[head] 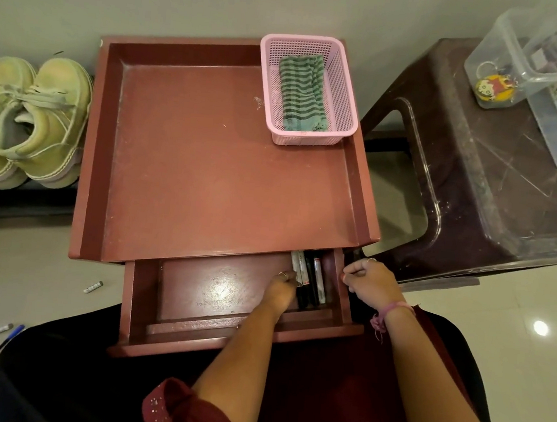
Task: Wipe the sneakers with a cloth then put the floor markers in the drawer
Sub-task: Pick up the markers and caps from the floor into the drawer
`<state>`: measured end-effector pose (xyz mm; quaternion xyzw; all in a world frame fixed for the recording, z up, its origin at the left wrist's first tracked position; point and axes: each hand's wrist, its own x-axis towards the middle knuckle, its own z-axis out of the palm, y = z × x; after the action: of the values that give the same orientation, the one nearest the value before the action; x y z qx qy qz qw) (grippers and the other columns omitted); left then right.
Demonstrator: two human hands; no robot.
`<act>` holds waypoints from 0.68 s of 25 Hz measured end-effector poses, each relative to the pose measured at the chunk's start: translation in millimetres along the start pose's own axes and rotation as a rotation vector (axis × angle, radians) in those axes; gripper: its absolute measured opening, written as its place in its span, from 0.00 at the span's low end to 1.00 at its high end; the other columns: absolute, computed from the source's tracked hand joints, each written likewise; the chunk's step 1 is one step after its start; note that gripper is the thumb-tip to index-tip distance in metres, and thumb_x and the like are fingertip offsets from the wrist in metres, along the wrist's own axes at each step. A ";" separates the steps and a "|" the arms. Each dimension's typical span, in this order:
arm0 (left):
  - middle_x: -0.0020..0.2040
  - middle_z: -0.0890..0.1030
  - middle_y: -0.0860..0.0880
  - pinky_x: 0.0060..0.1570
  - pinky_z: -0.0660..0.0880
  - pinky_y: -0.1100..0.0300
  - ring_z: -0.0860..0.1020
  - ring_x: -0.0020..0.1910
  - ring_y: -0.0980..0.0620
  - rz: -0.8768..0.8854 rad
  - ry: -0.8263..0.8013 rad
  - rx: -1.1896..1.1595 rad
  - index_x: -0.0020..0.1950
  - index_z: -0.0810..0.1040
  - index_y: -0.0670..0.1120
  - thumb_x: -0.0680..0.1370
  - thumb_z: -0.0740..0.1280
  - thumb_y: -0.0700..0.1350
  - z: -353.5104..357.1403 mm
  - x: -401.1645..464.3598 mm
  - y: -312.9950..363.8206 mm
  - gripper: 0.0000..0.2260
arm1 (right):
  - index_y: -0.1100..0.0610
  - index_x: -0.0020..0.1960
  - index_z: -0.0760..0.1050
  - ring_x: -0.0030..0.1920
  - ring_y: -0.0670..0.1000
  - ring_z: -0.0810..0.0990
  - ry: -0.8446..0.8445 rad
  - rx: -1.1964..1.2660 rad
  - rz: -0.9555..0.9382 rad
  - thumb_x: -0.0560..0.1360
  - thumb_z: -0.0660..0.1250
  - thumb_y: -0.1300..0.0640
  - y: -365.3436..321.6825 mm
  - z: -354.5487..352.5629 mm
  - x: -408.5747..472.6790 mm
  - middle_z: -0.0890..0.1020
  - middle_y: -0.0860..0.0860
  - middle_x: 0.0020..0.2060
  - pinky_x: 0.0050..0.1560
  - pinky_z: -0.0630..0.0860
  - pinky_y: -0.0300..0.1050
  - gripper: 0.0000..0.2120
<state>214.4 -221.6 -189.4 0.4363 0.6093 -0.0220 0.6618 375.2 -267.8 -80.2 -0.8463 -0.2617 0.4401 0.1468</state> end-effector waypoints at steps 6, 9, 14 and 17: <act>0.67 0.74 0.43 0.50 0.67 0.70 0.74 0.59 0.49 0.023 0.031 0.032 0.71 0.70 0.39 0.82 0.57 0.37 -0.5 2.3 -0.3 0.17 | 0.50 0.39 0.76 0.44 0.49 0.80 0.018 0.003 0.003 0.74 0.68 0.60 -1.3 0.3 1.6 0.81 0.49 0.37 0.51 0.77 0.44 0.07; 0.61 0.77 0.42 0.44 0.68 0.66 0.74 0.48 0.52 0.020 0.063 0.018 0.69 0.70 0.39 0.82 0.57 0.37 -2.0 3.4 -1.3 0.16 | 0.49 0.38 0.76 0.45 0.49 0.80 0.044 -0.001 -0.008 0.74 0.67 0.60 -2.4 2.3 1.7 0.81 0.48 0.37 0.51 0.77 0.44 0.08; 0.61 0.78 0.40 0.49 0.70 0.63 0.76 0.52 0.48 0.006 -0.008 0.012 0.67 0.73 0.40 0.80 0.56 0.35 -2.6 7.2 -6.0 0.16 | 0.51 0.40 0.77 0.46 0.50 0.80 0.060 0.010 -0.004 0.74 0.67 0.59 -4.4 3.5 2.1 0.81 0.49 0.37 0.49 0.75 0.41 0.06; 0.57 0.79 0.41 0.44 0.70 0.64 0.75 0.46 0.51 0.013 -0.009 -0.001 0.66 0.74 0.40 0.80 0.56 0.35 -4.7 4.0 -4.4 0.16 | 0.52 0.42 0.77 0.46 0.50 0.80 0.056 0.013 0.005 0.74 0.67 0.59 -6.4 3.5 2.4 0.81 0.49 0.36 0.47 0.73 0.40 0.04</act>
<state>209.2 -219.4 -194.6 0.4398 0.6035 -0.0194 0.6648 371.5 -261.1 -80.8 -0.8579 -0.2528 0.4183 0.1584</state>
